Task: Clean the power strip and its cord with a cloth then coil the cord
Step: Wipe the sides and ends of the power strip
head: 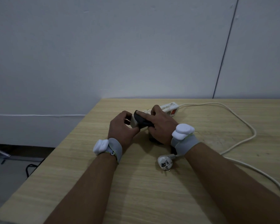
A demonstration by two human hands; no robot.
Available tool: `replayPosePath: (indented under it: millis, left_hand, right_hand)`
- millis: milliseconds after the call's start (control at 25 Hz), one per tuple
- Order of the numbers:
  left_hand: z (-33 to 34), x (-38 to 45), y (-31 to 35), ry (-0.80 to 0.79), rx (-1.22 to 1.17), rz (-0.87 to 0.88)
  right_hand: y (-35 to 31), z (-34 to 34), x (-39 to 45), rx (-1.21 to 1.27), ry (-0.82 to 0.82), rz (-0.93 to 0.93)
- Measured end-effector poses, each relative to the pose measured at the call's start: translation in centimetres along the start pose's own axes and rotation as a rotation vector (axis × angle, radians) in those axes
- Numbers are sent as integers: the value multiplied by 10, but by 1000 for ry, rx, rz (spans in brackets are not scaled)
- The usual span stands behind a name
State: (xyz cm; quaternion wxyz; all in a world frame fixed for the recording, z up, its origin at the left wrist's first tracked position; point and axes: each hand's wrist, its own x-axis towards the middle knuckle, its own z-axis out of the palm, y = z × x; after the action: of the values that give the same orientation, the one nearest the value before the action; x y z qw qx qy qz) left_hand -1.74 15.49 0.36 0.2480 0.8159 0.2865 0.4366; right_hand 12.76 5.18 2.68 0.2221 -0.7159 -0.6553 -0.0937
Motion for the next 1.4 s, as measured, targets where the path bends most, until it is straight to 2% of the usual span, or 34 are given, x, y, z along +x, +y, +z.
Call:
replayPosePath:
  millis: [280, 360, 480, 560, 800, 880, 1040, 1120, 1320, 1400]
  left_hand:
    - [-1, 0, 3, -52, 31, -15]
    - [-1, 1, 3, -43, 29, -23]
    - [-3, 2, 3, -32, 27, 3]
    - [-5, 3, 4, -23, 8, 11]
    - [0, 1, 10, -29, -20, 7]
    - [-1, 0, 8, -36, -13, -8]
    - [-5, 0, 6, -61, -16, -41]
    - [-3, 0, 7, -56, -16, -50]
    - [-2, -2, 4, -27, 14, -23]
    - [-4, -2, 4, -44, 35, -1]
  right_hand:
    - [29, 1, 0, -5, 43, 284]
    - [20, 0, 1, 21, 23, 222]
    - [-3, -2, 0, 108, -40, -36]
    - [-9, -4, 0, 99, -74, -140]
    - [-1, -4, -3, 166, -25, -115]
    - [10, 0, -2, 160, 6, -58]
    - [52, -2, 3, 45, 63, 315]
    - [50, -2, 5, 32, 50, 379]
    - [5, 6, 8, 183, -25, 10]
    - [19, 3, 6, 138, -30, 14]
